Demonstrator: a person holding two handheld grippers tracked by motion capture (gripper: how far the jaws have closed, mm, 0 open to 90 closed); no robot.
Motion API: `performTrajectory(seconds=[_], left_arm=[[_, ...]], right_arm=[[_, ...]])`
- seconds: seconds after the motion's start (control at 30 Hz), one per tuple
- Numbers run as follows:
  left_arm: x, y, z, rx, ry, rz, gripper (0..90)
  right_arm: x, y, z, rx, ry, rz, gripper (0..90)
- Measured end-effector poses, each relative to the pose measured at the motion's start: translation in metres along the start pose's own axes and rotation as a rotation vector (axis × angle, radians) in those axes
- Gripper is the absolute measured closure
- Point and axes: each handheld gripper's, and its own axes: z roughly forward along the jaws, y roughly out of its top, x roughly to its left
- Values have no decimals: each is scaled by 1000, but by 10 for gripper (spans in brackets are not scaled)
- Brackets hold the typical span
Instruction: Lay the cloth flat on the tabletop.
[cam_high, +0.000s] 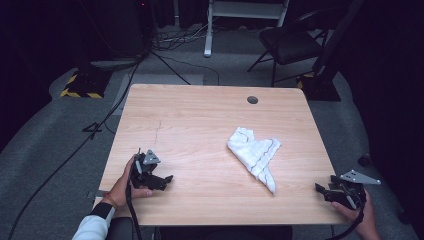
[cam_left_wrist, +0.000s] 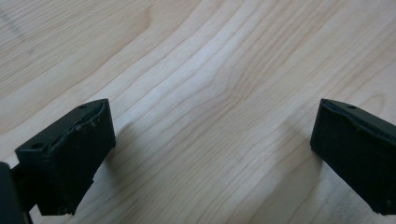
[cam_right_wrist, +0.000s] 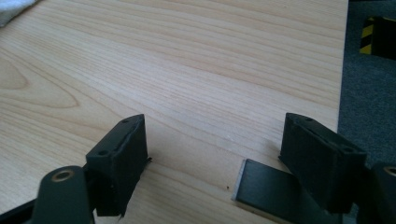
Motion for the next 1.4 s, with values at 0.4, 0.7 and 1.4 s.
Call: performTrajectory(seconds=[0.4, 0.7, 1.4], left_arm=[[-4, 5, 4, 3, -21, 29, 3], [-3, 14, 12, 0, -39, 46, 4], [-15, 44, 39, 3, -77, 93, 4]], right_arm=[[22, 38, 13, -39, 14, -119, 318], [31, 101, 30, -88, 55, -140, 364], [60, 141, 132, 51, 102, -215, 436]])
